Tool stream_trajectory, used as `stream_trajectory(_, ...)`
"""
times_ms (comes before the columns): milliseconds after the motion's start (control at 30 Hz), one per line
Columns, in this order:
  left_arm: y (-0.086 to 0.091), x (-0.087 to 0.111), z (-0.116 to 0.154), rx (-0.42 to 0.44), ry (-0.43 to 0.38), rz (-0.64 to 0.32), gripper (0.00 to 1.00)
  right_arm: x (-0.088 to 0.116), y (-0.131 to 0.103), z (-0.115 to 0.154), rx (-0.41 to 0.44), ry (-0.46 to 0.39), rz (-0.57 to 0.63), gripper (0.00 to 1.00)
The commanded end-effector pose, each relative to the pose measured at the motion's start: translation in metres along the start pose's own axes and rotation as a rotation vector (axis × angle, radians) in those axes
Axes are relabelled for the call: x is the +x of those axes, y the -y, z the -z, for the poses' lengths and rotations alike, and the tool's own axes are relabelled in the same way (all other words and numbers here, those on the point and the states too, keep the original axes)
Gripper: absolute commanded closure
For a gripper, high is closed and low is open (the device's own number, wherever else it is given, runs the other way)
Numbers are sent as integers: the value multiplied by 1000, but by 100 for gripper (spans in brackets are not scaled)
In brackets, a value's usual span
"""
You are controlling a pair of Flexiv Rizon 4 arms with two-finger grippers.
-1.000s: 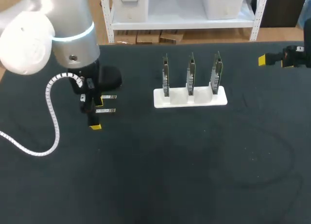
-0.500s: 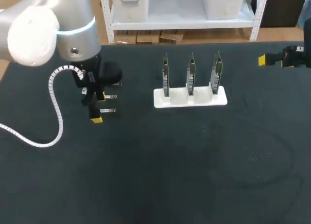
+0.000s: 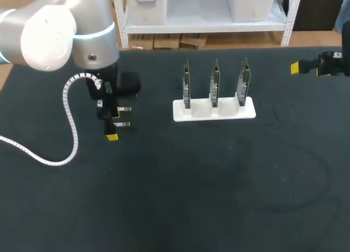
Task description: Pick up the optical module with the left hand, and insert it into the network port with the right hand.
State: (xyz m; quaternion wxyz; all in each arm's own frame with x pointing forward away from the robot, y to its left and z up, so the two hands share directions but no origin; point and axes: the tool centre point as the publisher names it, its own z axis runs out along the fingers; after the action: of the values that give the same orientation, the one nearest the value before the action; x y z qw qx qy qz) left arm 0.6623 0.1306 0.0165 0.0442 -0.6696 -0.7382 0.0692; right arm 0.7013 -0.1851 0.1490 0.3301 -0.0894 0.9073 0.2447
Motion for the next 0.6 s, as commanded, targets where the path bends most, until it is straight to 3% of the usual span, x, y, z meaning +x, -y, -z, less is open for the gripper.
stream_trajectory(33, 1, 3, -4, -9, 5, 1, 0, 0, -1, 1, 6, 0, -1, 0)
stream_trajectory(600, -13, 8, -7, 2, -4, 12, 0, 0, -1, 1, 6, 0, -1, 0)
